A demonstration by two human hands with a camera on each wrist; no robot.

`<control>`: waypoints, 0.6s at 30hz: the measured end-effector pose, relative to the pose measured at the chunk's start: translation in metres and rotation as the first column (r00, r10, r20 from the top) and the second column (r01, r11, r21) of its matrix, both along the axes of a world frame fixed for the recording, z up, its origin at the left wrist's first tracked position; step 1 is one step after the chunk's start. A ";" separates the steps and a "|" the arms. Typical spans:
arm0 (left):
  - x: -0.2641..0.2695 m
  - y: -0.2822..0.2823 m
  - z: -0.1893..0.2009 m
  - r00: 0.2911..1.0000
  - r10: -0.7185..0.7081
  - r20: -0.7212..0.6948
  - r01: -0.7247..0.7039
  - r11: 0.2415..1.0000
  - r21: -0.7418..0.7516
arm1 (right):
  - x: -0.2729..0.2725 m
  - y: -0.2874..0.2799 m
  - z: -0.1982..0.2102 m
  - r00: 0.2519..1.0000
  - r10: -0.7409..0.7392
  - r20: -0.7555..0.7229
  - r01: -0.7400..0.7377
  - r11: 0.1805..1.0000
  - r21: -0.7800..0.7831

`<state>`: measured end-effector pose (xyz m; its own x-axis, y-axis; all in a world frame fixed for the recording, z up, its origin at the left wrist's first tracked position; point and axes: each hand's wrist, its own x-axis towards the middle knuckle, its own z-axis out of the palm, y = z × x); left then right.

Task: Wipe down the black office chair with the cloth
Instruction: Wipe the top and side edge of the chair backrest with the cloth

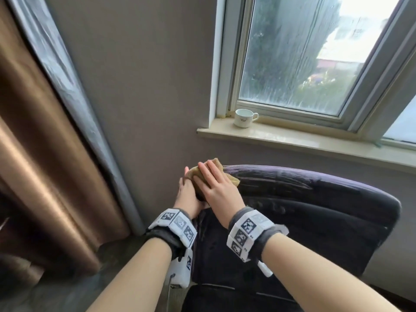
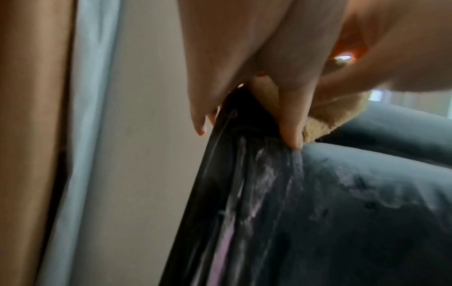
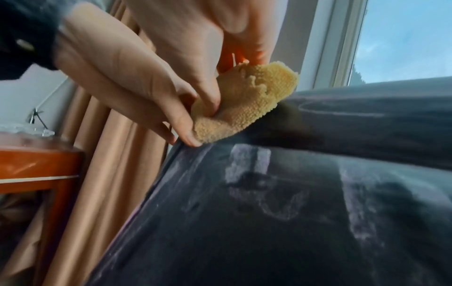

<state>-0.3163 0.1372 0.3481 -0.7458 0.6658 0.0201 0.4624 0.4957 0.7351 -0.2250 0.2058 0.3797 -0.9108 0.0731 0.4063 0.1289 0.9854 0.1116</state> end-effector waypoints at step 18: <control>0.003 0.005 -0.006 0.994 0.108 0.016 -0.107 0.993 -0.055 | -0.010 -0.001 0.011 0.988 -0.114 0.103 0.114 0.993 0.005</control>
<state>-0.3131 0.1425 0.3421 -0.8128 0.5819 -0.0281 0.3910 0.5805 0.7142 -0.2353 0.2050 0.3904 -0.9333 0.1794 0.3110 0.2285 0.9649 0.1293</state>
